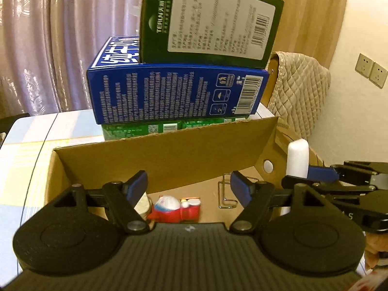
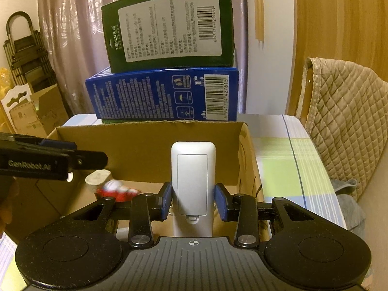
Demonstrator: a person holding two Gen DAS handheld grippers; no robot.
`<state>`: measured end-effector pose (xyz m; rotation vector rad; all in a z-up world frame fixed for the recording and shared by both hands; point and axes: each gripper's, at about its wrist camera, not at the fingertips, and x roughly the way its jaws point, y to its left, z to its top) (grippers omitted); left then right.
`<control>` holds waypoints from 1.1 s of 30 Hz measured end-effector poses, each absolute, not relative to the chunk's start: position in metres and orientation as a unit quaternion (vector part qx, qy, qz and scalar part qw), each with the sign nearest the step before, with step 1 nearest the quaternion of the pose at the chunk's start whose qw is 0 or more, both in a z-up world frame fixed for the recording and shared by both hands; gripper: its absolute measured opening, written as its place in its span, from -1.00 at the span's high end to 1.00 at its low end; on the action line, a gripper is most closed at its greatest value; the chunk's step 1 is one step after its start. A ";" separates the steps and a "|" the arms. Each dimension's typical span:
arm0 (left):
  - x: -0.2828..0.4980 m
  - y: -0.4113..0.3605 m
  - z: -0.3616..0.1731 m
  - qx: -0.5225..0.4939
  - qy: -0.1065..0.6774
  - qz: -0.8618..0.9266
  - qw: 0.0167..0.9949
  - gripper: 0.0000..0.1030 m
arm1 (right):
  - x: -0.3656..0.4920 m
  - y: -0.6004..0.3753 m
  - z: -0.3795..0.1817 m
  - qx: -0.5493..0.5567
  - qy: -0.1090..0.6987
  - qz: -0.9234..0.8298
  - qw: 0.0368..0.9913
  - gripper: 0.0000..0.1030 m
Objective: Organize rigid objects
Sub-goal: 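Open the left tool to drop the figure into the box while the right tool lowers the remote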
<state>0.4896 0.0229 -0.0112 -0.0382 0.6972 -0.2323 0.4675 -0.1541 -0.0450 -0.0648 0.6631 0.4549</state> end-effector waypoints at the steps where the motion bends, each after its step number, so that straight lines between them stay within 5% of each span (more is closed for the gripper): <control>1: 0.489 0.024 -0.010 -0.018 0.339 -0.113 0.934 -0.38 | 0.467 -0.154 -0.045 -0.032 0.324 0.221 0.919 0.32; 25: 0.478 0.028 -0.003 -0.015 0.334 -0.113 0.936 -0.38 | 0.468 -0.155 -0.042 -0.018 0.318 0.220 0.922 0.32; 28: 0.476 0.029 -0.001 -0.015 0.331 -0.112 0.937 -0.38 | 0.467 -0.160 -0.037 -0.004 0.307 0.224 0.925 0.03; 33: 0.468 0.030 0.004 -0.016 0.328 -0.111 0.938 -0.38 | 0.460 -0.165 -0.026 -0.003 0.297 0.219 0.930 -0.06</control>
